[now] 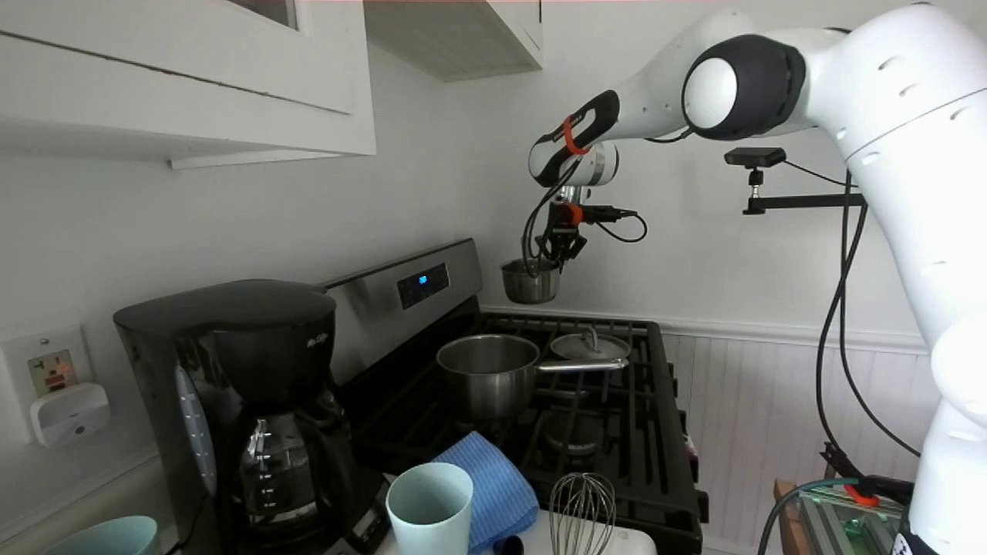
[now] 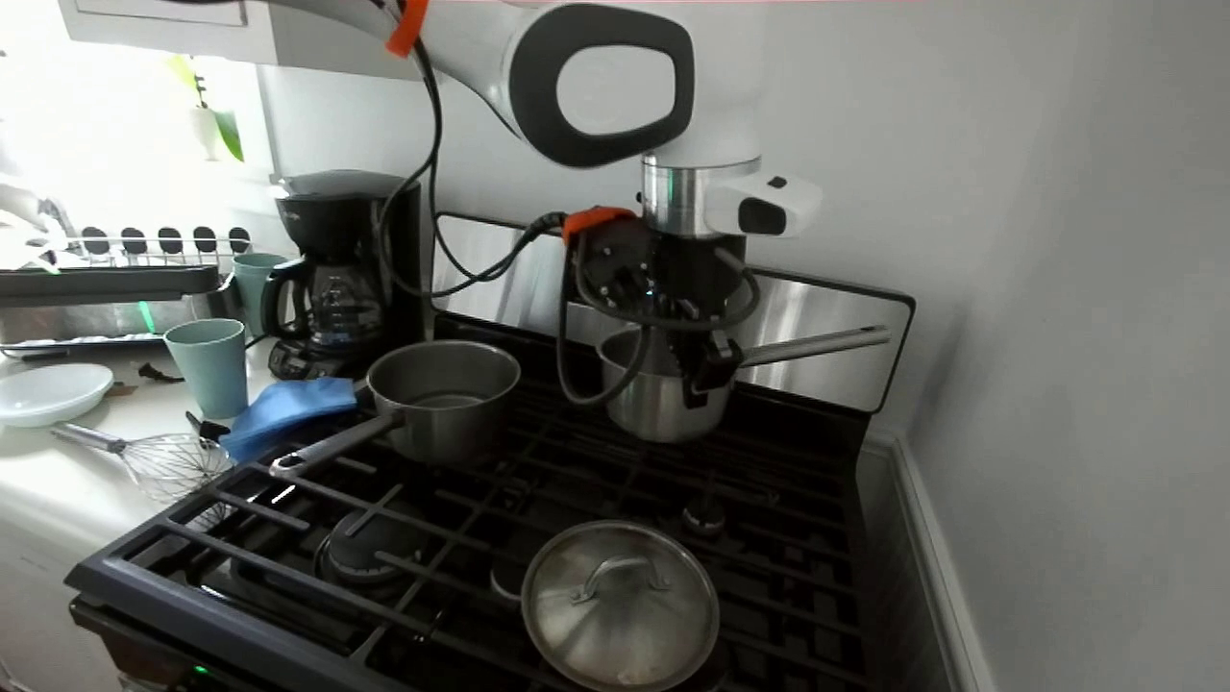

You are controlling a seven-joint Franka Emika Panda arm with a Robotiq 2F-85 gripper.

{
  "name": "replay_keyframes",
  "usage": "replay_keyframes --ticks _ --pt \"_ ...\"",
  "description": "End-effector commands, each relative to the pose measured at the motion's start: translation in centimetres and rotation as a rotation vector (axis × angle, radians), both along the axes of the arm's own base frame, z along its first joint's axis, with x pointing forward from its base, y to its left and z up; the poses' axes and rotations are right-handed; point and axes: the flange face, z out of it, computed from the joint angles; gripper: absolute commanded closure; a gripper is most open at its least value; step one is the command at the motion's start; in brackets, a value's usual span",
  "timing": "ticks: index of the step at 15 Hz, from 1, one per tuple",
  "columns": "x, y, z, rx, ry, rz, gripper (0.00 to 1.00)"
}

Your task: Pour the liquid from the silver pot on the right into the silver pot on the left.

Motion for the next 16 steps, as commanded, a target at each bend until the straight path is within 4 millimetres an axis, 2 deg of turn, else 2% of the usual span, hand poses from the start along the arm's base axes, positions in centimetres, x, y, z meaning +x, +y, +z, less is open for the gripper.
replay_keyframes --ticks 1,5,6,7,12,16 --pt "-3.5 4.3 2.8 -0.031 0.013 0.114 0.98" --pt "-6.1 8.7 4.1 -0.048 0.041 0.25 0.98" --pt "-3.6 5.8 2.5 -0.022 0.058 0.186 0.98" --pt "-4.0 6.5 2.6 -0.015 0.061 0.195 0.93" --pt "-3.8 6.0 0.9 -0.004 0.085 0.19 0.93" --pt "-3.7 5.8 0.9 -0.006 0.085 0.189 0.93"
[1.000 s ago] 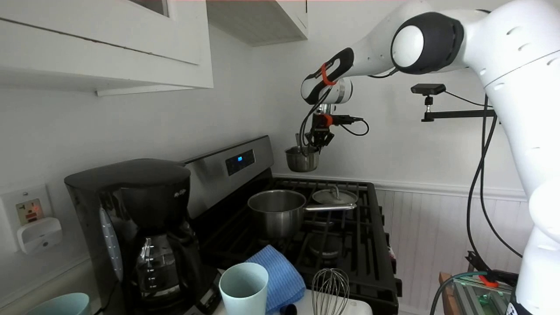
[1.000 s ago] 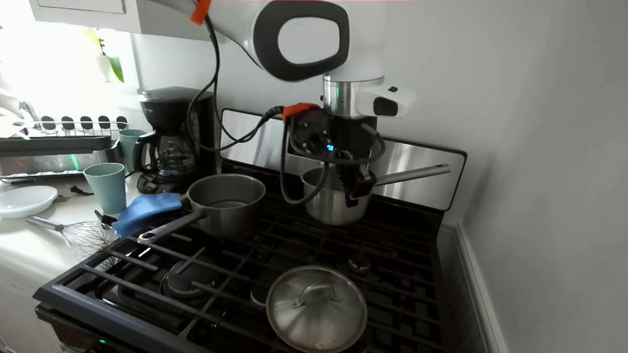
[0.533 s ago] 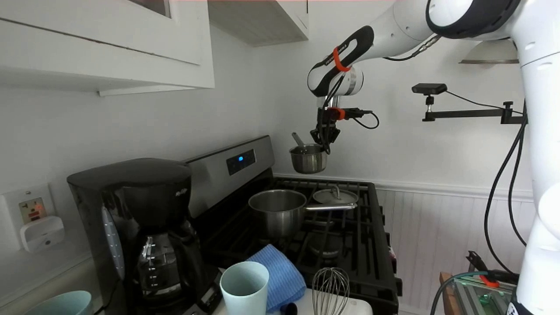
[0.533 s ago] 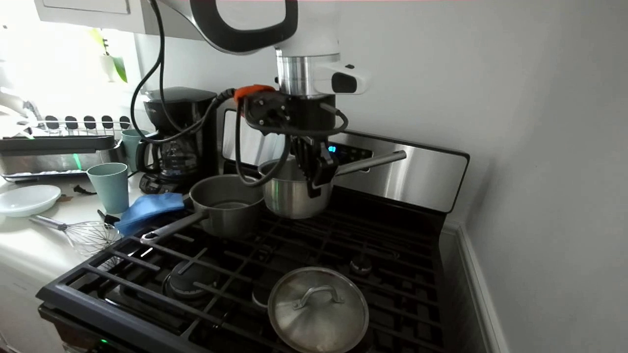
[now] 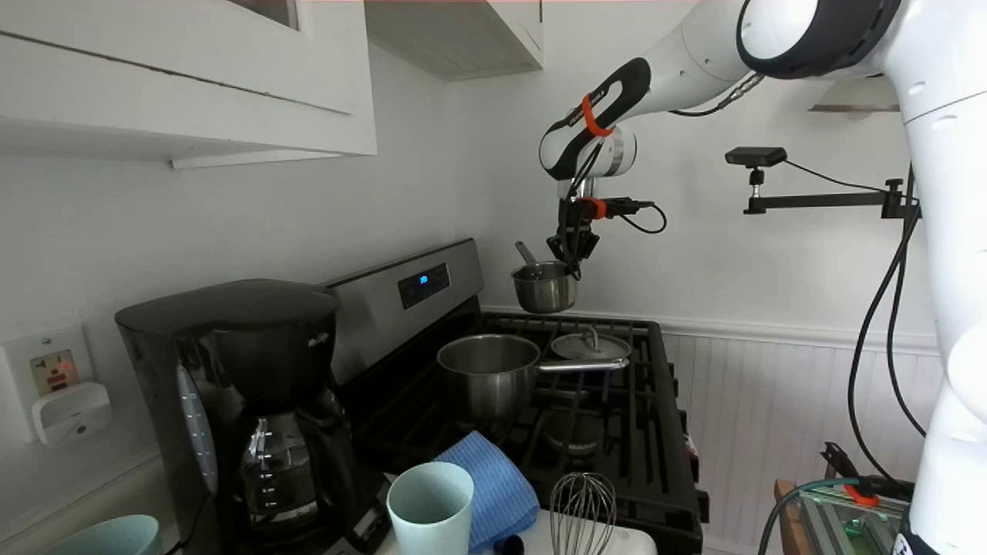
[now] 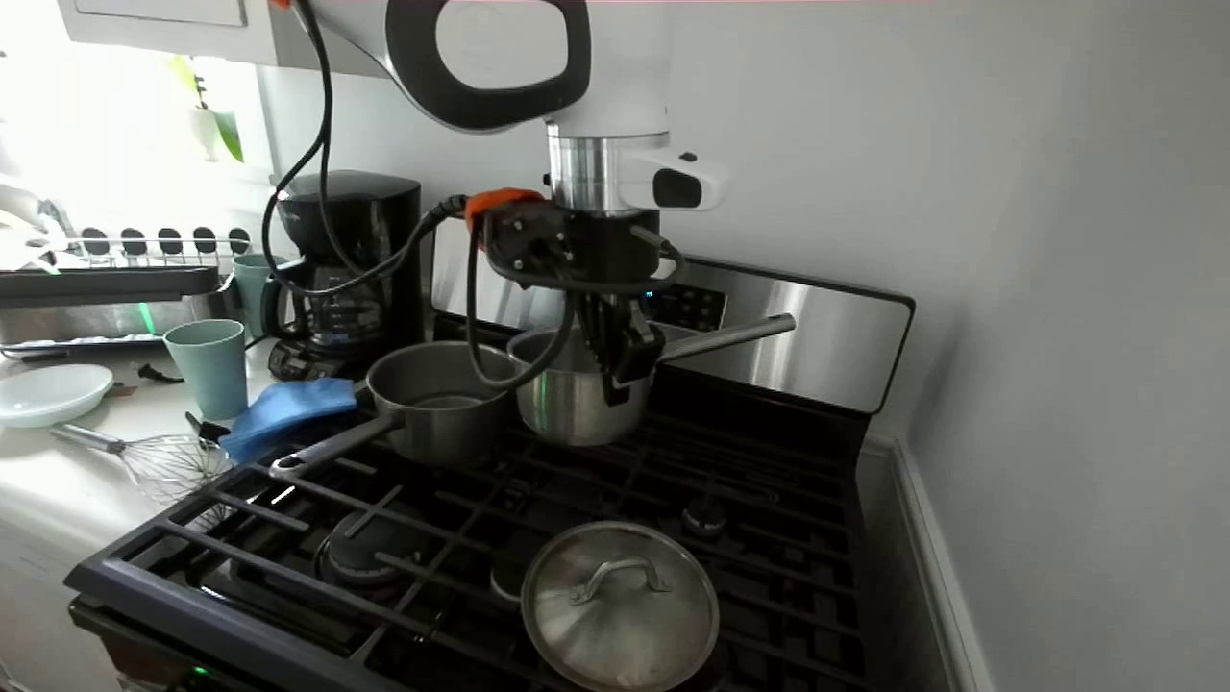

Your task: Pour the liquid from the silver pot on the right into the silver pot on the left.

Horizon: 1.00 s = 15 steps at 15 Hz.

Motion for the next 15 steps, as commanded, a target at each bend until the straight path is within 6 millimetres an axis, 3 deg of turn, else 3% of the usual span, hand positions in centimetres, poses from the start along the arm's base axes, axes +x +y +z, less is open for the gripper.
replay_keyframes --ticks 1,3,7,15 --pt "0.1 -0.1 0.1 0.0 0.001 0.0 0.93" --pt "0.1 -0.1 0.1 0.0 0.001 0.0 0.98" --pt "-0.5 2.5 1.4 -0.001 -0.004 0.086 0.98" --pt "-1.7 10.2 5.1 -0.166 -0.018 0.312 0.98"
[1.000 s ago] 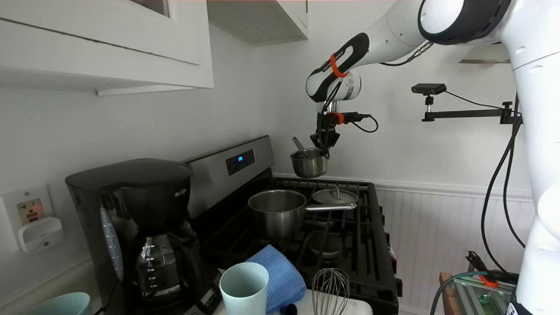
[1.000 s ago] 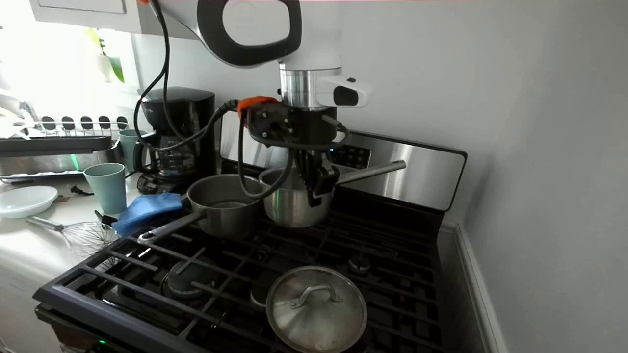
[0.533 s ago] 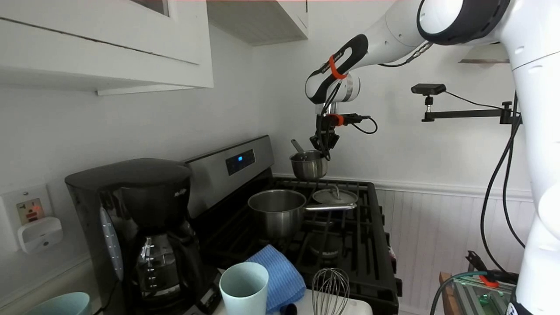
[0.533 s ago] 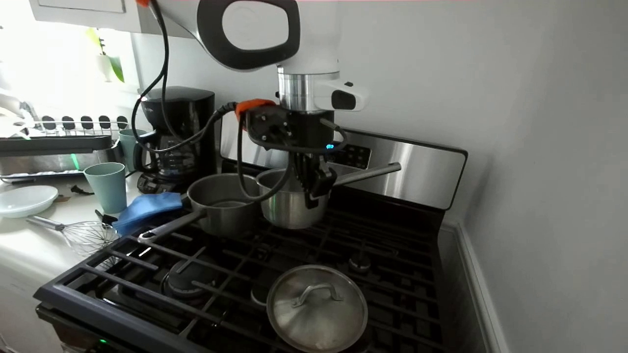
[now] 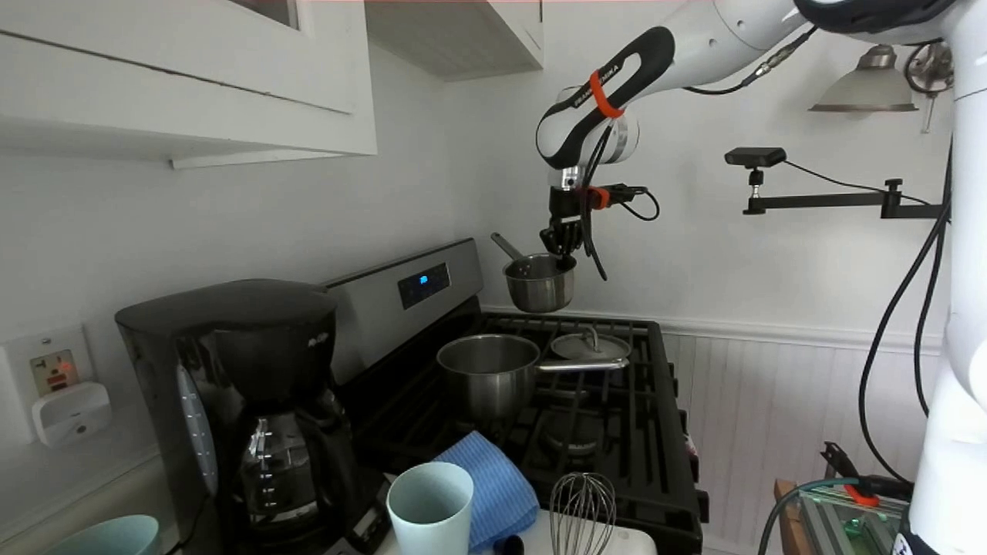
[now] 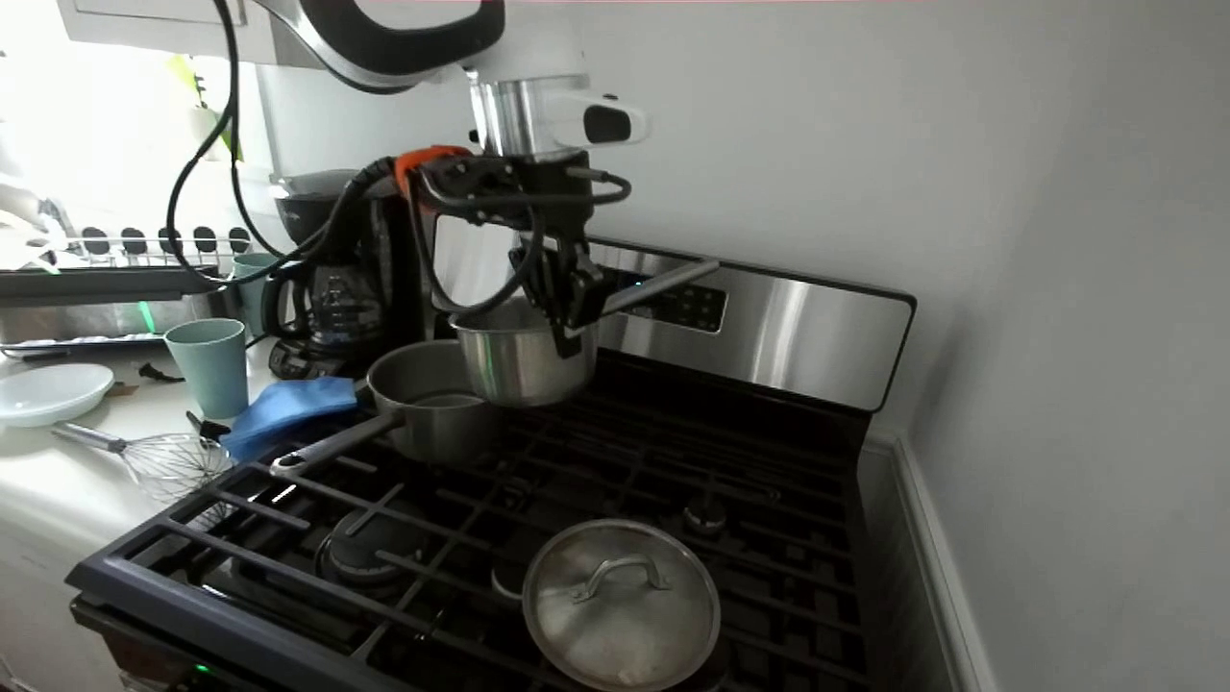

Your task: Pour the liquid from the silver pot on the right into the silver pot on the left.

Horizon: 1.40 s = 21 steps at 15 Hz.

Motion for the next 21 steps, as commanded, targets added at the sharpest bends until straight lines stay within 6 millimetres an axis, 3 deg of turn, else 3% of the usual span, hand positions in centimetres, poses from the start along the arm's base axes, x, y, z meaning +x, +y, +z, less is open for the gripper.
replay_keyframes --ticks 1,9,15,21 --pt "-1.9 4.8 2.7 -0.108 -0.043 0.108 0.98" --pt "-1.6 12.6 2.9 -0.315 -0.155 0.237 0.98" --pt "-1.2 16.1 2.5 -0.461 -0.251 0.281 0.98" --pt "-1.3 18.2 2.5 -0.604 -0.35 0.315 0.98"
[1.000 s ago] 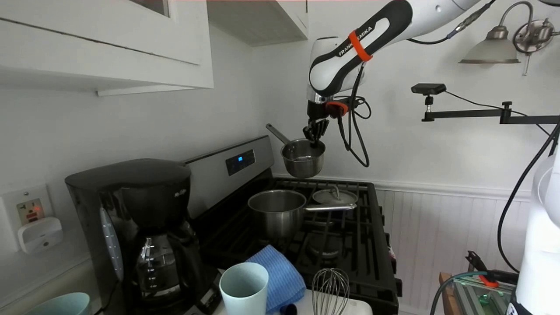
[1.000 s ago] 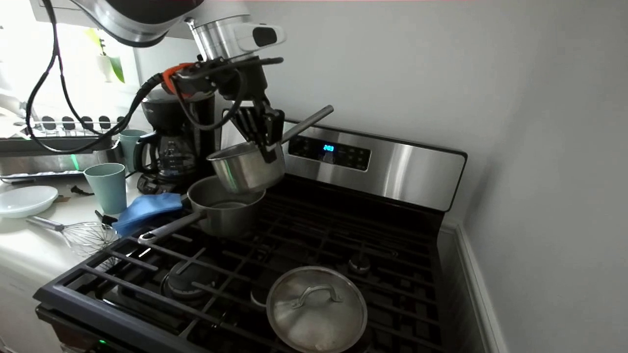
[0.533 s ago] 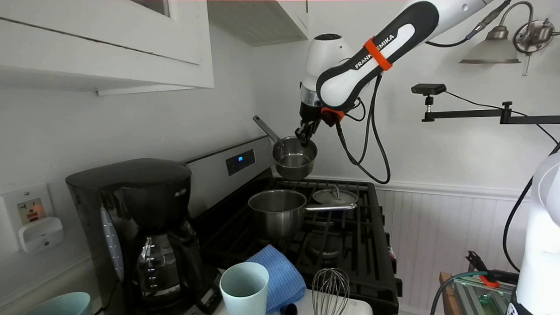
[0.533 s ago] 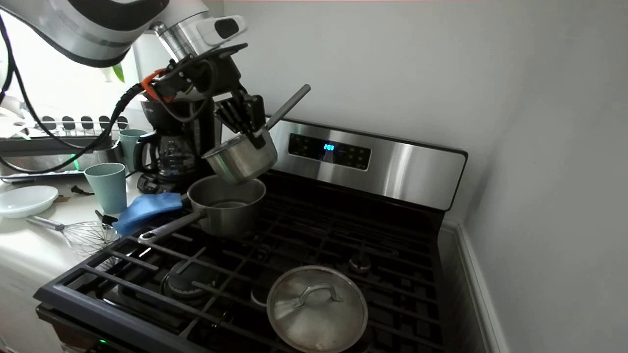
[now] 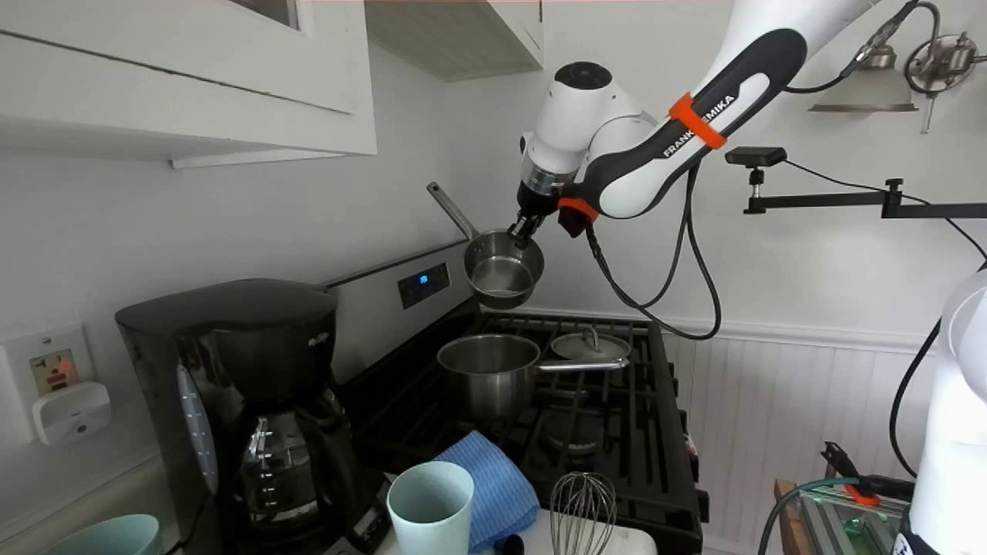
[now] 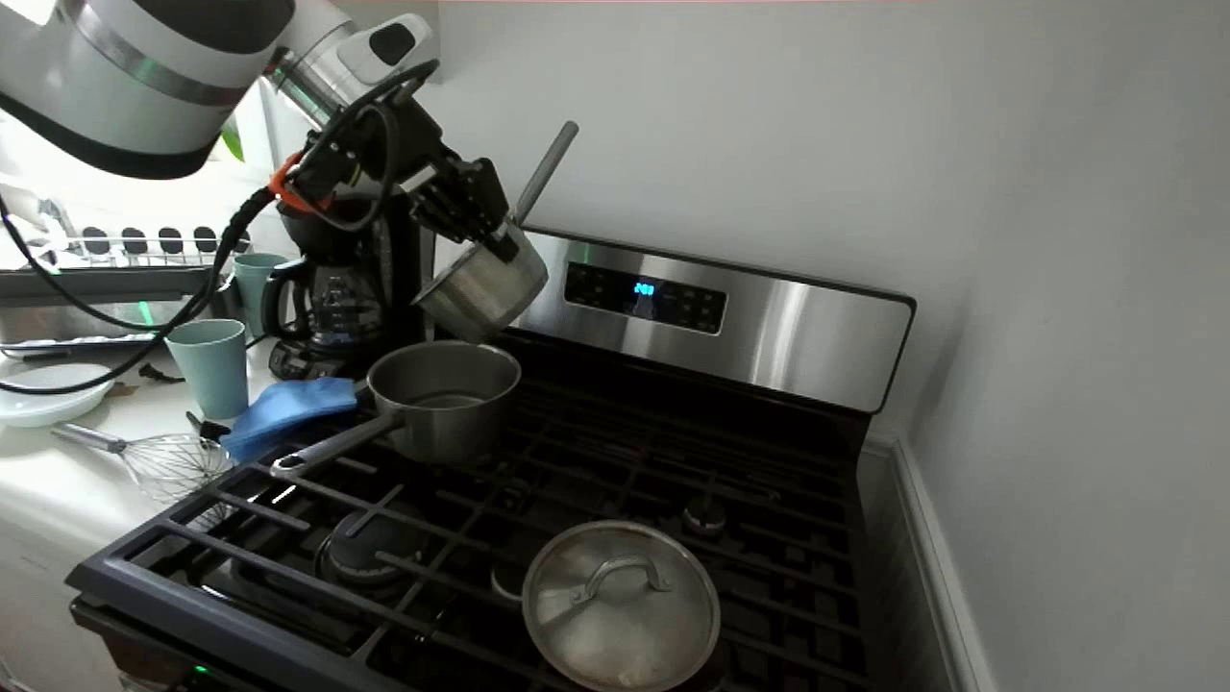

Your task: Pour the liquid from the silver pot on the right into the silver pot on the left.

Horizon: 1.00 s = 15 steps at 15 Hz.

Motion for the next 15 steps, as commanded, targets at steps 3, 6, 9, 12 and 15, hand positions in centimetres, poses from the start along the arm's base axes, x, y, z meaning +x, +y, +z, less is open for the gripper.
replay_keyframes --ticks 3,6,9,12,15 --pt "-1.2 1.8 1.2 -0.094 -0.126 0.013 0.98" --pt "-1.4 2.6 0.8 -0.128 -0.16 0.018 0.98" --pt "-1.5 3.3 0.3 -0.162 -0.19 0.025 0.98" --pt "-1.8 3.8 -0.1 -0.187 -0.219 0.035 0.98" --pt "-2.0 4.2 -0.4 -0.213 -0.255 0.051 0.98"
